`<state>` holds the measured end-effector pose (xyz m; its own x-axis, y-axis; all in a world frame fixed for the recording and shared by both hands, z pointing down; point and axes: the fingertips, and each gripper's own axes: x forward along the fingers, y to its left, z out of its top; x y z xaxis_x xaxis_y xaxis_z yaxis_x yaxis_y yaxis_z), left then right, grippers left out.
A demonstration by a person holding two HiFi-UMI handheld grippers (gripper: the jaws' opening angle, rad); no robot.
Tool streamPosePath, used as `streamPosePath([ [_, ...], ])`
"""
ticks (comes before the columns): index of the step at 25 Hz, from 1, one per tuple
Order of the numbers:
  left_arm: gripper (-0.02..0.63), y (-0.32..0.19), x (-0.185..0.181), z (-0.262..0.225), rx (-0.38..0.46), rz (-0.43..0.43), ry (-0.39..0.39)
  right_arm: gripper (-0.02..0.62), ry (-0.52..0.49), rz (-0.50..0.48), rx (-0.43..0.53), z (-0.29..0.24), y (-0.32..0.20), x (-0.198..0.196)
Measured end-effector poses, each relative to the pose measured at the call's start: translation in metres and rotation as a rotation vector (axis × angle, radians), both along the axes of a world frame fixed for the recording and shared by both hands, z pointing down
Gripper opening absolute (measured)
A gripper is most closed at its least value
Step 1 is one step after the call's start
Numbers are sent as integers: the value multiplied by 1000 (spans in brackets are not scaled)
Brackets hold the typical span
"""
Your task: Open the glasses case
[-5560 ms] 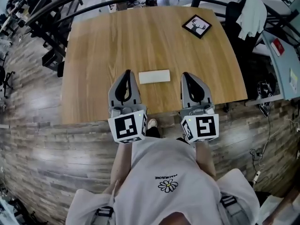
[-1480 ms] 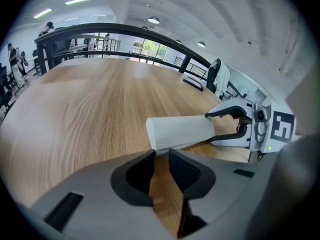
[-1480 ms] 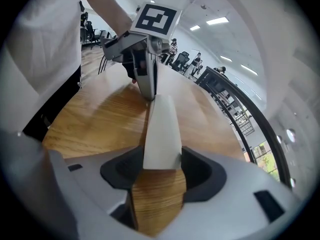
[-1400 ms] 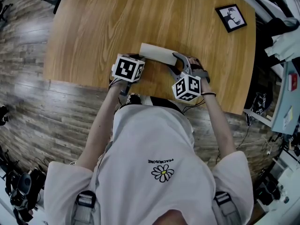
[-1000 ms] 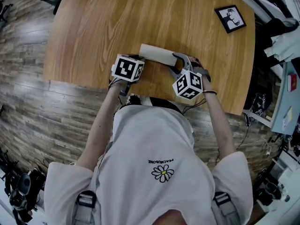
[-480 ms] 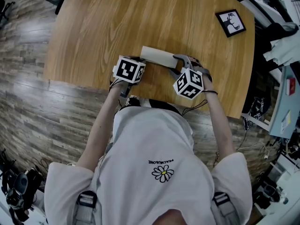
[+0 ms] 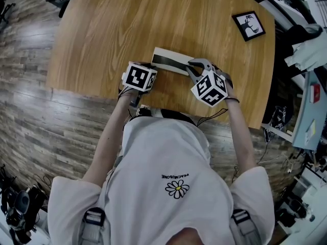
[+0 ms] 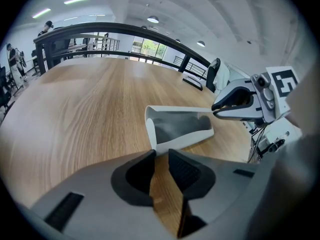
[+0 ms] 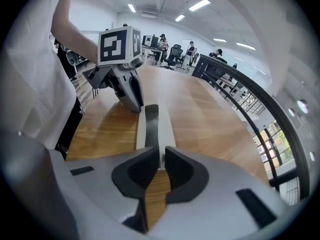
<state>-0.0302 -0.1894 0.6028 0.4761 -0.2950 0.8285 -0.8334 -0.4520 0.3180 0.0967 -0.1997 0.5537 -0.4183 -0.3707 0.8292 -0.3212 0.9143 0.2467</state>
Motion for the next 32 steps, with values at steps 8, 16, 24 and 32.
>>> streamPosePath([
  [8,100,0,1,1,-1,0,-4,24,41,27,102,-4,-22,5],
  [16,100,0,1,0,1,-2,-8,20,68,48,157,-3,-35,7],
  [24,129,1,5,-1,-8,-32,76,67,10,74,123,-5,-29,7],
  [32,209,-20,11,-55,58,-60,160,118,-290,227,187,-88,-45,11],
])
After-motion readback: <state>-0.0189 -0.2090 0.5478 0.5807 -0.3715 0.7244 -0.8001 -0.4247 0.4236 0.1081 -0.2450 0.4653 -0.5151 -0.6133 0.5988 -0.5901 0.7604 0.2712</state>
